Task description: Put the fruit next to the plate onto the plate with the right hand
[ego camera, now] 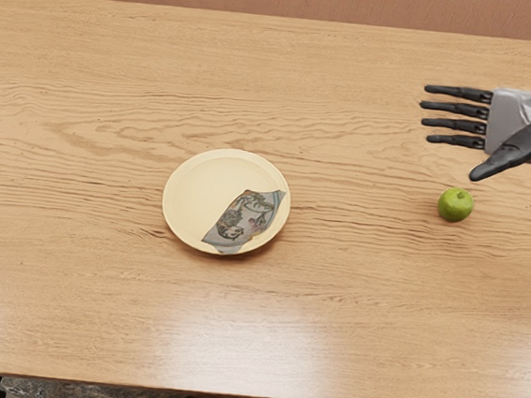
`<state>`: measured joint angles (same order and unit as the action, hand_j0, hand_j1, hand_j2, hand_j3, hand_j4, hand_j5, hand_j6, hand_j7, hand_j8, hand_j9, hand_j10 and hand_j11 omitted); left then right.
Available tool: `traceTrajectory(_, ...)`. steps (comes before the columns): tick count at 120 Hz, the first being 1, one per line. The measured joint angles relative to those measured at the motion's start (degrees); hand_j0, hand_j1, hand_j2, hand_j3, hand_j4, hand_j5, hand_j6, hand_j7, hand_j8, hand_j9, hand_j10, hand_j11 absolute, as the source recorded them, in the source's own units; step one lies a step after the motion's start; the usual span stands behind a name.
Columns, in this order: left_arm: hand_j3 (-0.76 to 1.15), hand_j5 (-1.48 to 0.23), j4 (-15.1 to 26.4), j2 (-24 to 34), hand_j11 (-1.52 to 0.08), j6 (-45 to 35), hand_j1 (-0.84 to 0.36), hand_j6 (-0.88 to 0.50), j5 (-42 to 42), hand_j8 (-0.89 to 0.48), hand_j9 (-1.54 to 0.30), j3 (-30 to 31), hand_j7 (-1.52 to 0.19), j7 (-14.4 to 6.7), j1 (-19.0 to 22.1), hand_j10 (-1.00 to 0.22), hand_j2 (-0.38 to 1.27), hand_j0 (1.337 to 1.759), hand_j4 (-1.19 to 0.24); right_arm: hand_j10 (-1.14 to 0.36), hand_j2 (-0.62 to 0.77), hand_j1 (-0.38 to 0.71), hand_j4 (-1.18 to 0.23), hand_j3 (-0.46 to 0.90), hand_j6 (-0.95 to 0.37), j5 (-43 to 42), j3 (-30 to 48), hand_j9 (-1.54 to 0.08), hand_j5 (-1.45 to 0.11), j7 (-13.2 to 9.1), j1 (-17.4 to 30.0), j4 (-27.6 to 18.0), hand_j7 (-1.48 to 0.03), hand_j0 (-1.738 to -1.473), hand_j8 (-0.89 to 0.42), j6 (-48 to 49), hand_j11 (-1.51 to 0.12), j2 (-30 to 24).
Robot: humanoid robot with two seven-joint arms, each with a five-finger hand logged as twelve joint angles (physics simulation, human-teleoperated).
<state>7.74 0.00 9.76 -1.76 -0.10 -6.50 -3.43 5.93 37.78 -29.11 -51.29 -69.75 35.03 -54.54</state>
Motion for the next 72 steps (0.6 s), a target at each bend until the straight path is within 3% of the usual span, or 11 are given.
traceTrajectory(12, 0.00, -0.30, 0.00, 0.00, -0.30, 0.00, 0.07, -0.23, 0.00, -0.23, -0.30, 0.00, -0.30, 0.00, 0.00, -0.23, 0.05, 1.658, -0.23, -0.04, -0.01, -0.30, -0.04, 0.00, -0.04, 0.08, -0.07, -0.05, -0.05, -0.34, 0.53, -0.18, -0.05, -1.658, -0.04, 0.00, -0.05, -0.54)
traceTrajectory(20, 0.00, -0.30, 0.00, 0.00, -0.30, 0.00, 0.07, -0.23, 0.00, -0.23, -0.30, 0.00, -0.30, 0.00, 0.00, -0.23, 0.05, 1.658, -0.23, -0.04, -0.01, -0.30, -0.04, 0.00, -0.04, -0.49, -0.11, -0.05, -0.05, -2.21, 0.67, -1.77, -0.05, -1.658, -0.04, 0.01, -0.05, -1.58)
traceTrajectory(40, 0.00, -0.30, 0.00, 0.00, -0.30, 0.00, 0.07, -0.23, 0.00, -0.23, -0.30, 0.00, -0.30, 0.00, 0.00, -0.23, 0.05, 1.658, -0.23, -0.04, -0.01, -0.30, -0.04, 0.00, -0.04, -9.67, -0.27, -0.05, -0.05, -4.89, -1.49, -5.34, -0.05, -1.658, -0.04, 0.02, -0.05, -8.51)
traceTrajectory(53, 0.00, -0.30, 0.00, 0.00, -0.30, 0.00, 0.07, -0.23, 0.00, -0.23, -0.30, 0.00, -0.30, 0.00, 0.00, -0.23, 0.05, 1.658, -0.23, -0.04, -0.01, -0.30, -0.04, 0.00, -0.04, -18.08, -1.96, -0.05, -0.05, -5.54, -5.58, -6.63, -0.05, -1.658, -0.04, 0.02, -0.05, -11.05)
traceTrajectory(72, 0.00, -0.30, 0.00, 0.00, -0.30, 0.00, 0.07, -0.23, 0.00, -0.23, -0.30, 0.00, -0.30, 0.00, 0.00, -0.23, 0.05, 1.658, -0.23, -0.04, -0.01, -0.30, -0.04, 0.00, -0.04, -25.69, -17.13, -0.05, -0.05, -5.82, -17.96, -11.67, -0.05, -1.658, -0.04, -8.75, -0.05, -12.02)
